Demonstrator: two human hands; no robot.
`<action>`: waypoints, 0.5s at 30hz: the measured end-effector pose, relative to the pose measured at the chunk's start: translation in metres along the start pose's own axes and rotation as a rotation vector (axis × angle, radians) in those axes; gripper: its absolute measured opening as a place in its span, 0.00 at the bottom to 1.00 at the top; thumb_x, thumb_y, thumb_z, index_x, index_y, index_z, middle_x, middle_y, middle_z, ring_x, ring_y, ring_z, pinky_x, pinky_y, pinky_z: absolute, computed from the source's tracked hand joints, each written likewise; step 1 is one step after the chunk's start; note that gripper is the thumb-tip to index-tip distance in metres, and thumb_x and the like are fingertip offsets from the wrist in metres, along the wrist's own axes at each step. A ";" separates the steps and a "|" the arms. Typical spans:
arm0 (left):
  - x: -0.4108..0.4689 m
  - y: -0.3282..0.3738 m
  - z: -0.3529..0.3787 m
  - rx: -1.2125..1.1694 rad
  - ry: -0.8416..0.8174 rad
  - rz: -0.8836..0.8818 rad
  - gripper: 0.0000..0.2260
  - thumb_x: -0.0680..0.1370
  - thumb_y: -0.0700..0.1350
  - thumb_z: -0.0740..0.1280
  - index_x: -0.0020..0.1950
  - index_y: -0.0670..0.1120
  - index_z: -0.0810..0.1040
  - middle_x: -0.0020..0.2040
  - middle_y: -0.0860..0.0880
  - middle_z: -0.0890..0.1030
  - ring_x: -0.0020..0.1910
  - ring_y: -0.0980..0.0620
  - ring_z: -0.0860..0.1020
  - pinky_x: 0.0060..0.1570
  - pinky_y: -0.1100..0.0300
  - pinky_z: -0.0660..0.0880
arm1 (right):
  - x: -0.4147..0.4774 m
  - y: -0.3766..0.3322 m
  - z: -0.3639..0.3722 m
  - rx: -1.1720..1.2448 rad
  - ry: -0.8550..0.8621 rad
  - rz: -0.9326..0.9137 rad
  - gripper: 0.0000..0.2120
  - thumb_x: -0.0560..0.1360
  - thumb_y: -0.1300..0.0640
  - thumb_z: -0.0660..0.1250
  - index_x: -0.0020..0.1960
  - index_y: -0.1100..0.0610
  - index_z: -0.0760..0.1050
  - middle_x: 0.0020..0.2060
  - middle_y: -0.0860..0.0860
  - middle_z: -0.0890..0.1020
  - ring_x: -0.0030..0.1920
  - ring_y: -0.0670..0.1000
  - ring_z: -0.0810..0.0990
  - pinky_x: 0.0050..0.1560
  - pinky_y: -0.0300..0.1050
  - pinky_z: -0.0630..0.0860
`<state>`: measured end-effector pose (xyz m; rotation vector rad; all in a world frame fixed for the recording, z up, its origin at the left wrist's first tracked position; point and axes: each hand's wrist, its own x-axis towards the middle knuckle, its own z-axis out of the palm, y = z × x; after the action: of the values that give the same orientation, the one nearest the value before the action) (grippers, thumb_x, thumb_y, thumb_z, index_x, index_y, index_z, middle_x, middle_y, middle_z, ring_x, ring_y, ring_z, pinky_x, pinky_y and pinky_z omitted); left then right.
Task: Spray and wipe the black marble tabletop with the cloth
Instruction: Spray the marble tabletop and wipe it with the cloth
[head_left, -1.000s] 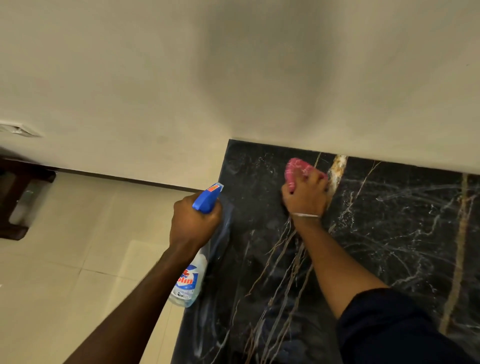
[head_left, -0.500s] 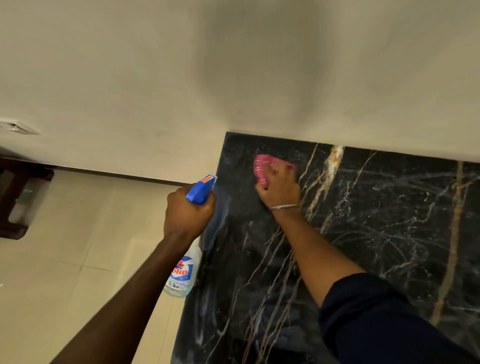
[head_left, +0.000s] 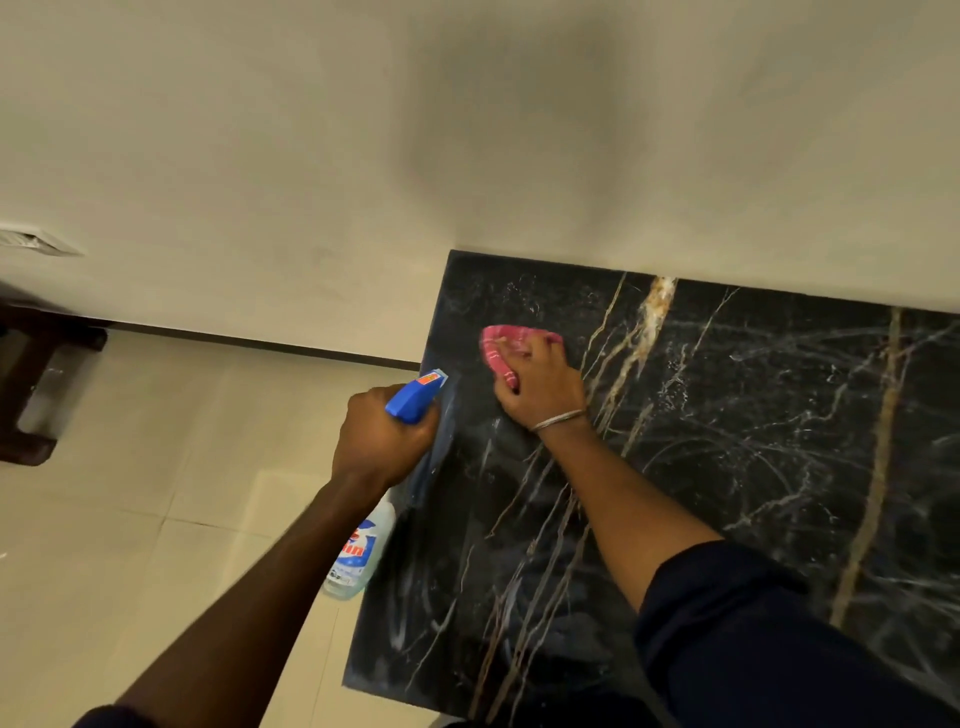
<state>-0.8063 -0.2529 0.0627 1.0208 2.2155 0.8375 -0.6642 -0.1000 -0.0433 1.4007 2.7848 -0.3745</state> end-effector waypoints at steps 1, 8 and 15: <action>-0.004 -0.003 -0.001 0.006 -0.021 -0.001 0.09 0.75 0.44 0.70 0.37 0.49 0.73 0.28 0.50 0.73 0.27 0.54 0.72 0.32 0.64 0.69 | -0.005 0.020 -0.003 0.006 0.029 0.083 0.29 0.76 0.39 0.60 0.74 0.48 0.64 0.65 0.58 0.68 0.64 0.61 0.68 0.48 0.52 0.79; -0.035 -0.029 -0.003 0.129 -0.136 -0.032 0.07 0.73 0.48 0.72 0.43 0.47 0.76 0.33 0.51 0.76 0.32 0.52 0.75 0.36 0.63 0.71 | -0.026 0.129 -0.029 0.086 0.136 0.433 0.26 0.76 0.42 0.63 0.71 0.52 0.71 0.63 0.60 0.69 0.62 0.64 0.69 0.54 0.59 0.76; -0.057 -0.028 0.001 0.112 -0.162 0.013 0.07 0.72 0.48 0.72 0.42 0.50 0.75 0.32 0.53 0.75 0.30 0.54 0.74 0.34 0.65 0.68 | -0.023 0.122 -0.027 0.088 0.102 0.506 0.27 0.76 0.41 0.63 0.72 0.51 0.69 0.67 0.60 0.66 0.68 0.66 0.64 0.58 0.62 0.75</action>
<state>-0.7868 -0.3126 0.0543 1.1158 2.1391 0.6192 -0.5514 -0.0425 -0.0400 2.1155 2.3753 -0.4203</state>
